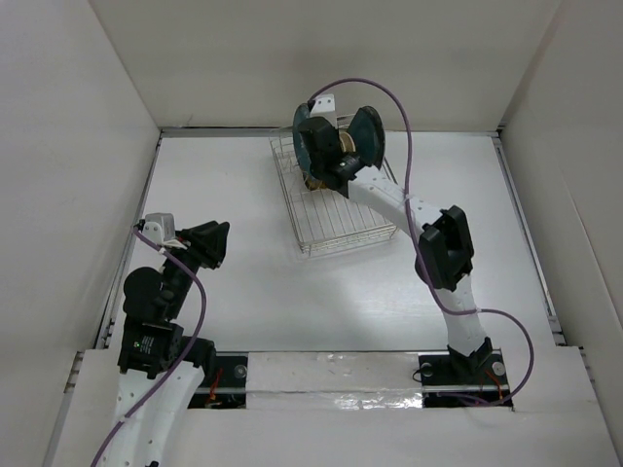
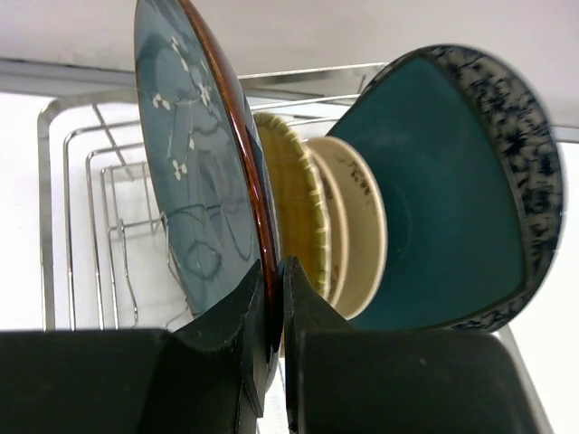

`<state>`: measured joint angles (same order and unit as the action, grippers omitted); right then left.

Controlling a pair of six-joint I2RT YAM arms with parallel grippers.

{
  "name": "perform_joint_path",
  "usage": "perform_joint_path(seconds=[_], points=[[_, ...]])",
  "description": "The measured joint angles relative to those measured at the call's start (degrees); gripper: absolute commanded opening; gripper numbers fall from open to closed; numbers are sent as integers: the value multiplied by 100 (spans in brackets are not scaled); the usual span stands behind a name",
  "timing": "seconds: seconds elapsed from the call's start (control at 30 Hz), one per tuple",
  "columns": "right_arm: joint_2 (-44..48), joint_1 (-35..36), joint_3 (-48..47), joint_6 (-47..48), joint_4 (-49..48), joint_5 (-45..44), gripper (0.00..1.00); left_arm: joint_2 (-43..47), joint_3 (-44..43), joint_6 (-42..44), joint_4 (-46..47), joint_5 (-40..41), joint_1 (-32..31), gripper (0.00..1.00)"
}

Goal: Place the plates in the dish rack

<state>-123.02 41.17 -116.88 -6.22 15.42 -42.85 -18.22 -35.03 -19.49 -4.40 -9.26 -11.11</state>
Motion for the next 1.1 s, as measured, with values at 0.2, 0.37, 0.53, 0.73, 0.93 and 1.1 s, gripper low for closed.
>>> perform_joint_path(seconds=[0.2, 0.37, 0.53, 0.73, 0.93, 1.1], points=[[-271, 201, -83, 118, -4, -184, 0, 0, 0, 20, 28, -31, 0, 31], [-544, 369, -116, 195, -70, -369, 8, -4, 0, 20, 31, -39, 0, 33], [-654, 529, -205, 116, -157, -431, 36, -24, 0, 35, 31, -37, 0, 37], [-487, 540, -90, -96, -278, -63, 67, -142, 0, 61, 26, -33, 0, 45], [667, 516, 737, -326, -306, 564, 87, -160, 0, 94, 24, -7, 0, 54], [2667, 516, 2090, -494, -719, 946, 93, -238, 0, 98, 24, 52, 0, 60]])
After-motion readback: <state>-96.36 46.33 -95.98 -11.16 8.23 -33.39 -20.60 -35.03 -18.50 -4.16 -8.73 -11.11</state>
